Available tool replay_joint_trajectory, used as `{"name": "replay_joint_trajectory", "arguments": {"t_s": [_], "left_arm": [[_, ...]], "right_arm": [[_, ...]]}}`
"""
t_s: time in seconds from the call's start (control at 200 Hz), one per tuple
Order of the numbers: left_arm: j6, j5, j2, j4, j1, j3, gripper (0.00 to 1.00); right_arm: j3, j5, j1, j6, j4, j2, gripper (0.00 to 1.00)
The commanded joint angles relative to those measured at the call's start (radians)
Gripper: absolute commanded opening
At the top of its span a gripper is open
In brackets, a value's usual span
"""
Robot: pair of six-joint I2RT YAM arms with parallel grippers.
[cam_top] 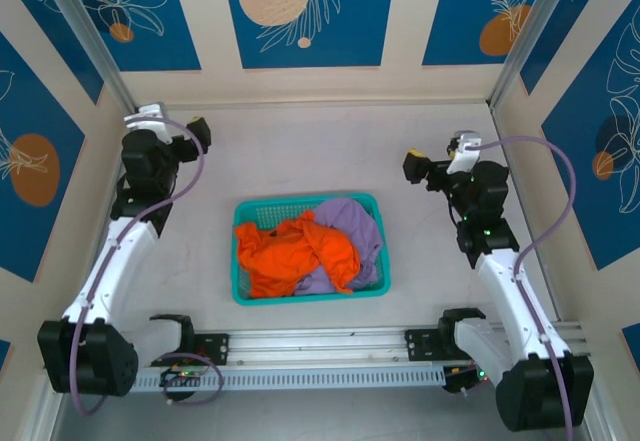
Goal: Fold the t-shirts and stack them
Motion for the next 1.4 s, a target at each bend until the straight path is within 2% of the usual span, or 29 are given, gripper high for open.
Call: {"name": "replay_joint_trajectory", "arguments": {"t_s": [0.0,0.045,0.12,0.16,0.205,0.26,0.385,0.415,0.46,0.525,0.64,0.695,0.83,0.945,1.005,1.105,1.22,1.34,1.395], "left_arm": [[-0.284,-0.130,0.037,-0.294,0.025,0.083,1.00],[-0.276,-0.096,0.050,-0.311,0.027,0.092,1.00],[-0.323,-0.055,0.057,-0.356,0.026,0.091,1.00],[-0.351,-0.024,0.062,-0.397,0.024,0.092,0.94],[-0.396,0.001,0.070,-0.465,0.005,0.091,0.84],[-0.448,-0.012,0.080,-0.577,-0.055,0.089,0.75],[-0.466,-0.101,0.034,-0.778,-0.234,0.062,0.72],[-0.477,-0.094,0.017,-0.832,-0.257,0.056,0.71],[-0.484,-0.054,-0.002,-0.908,-0.275,0.045,0.71],[-0.492,-0.002,-0.024,-1.024,-0.292,0.023,0.72],[-0.446,0.091,-0.064,-1.129,-0.294,-0.037,0.70],[-0.428,0.136,-0.081,-1.122,-0.294,-0.063,0.70],[-0.403,0.326,-0.082,-0.999,-0.294,-0.107,0.68],[-0.382,0.374,-0.074,-0.950,-0.295,-0.102,0.73],[-0.361,0.392,-0.058,-0.933,-0.296,-0.098,0.74],[-0.339,0.455,-0.007,-0.874,-0.295,-0.095,0.74],[-0.331,0.459,0.063,-0.834,-0.297,-0.043,0.76],[-0.318,0.394,0.140,-0.862,-0.306,0.057,0.78],[-0.318,0.360,0.160,-0.875,-0.314,0.095,0.84]], "right_arm": [[0.181,0.060,-0.049,0.268,-0.455,-0.003,0.99],[0.243,0.026,-0.059,0.274,-0.552,0.010,0.99],[0.263,0.033,-0.062,0.394,-0.606,0.021,1.00],[0.269,0.021,-0.061,0.477,-0.651,0.036,0.95],[0.266,-0.050,-0.049,0.536,-0.691,0.067,0.86],[0.256,-0.114,0.001,0.581,-0.740,0.114,0.79],[0.272,-0.078,0.168,0.536,-0.923,0.215,0.69],[0.269,-0.104,0.185,0.506,-0.940,0.228,0.62],[0.255,-0.181,0.195,0.467,-0.952,0.247,0.53],[0.259,-0.254,0.200,0.444,-1.020,0.308,0.52],[0.277,-0.218,0.220,0.423,-1.098,0.388,0.46],[0.275,-0.212,0.228,0.420,-1.072,0.389,0.45],[0.289,-0.236,0.252,0.420,-1.015,0.444,0.44],[0.310,-0.214,0.296,0.400,-0.998,0.527,0.41],[0.321,-0.192,0.307,0.406,-0.991,0.561,0.33],[0.351,-0.140,0.304,0.426,-0.984,0.599,0.25],[0.397,-0.076,0.287,0.441,-0.955,0.628,0.16],[0.470,-0.019,0.230,0.435,-0.932,0.676,0.06],[0.513,0.001,0.200,0.407,-0.919,0.700,0.05]]}}
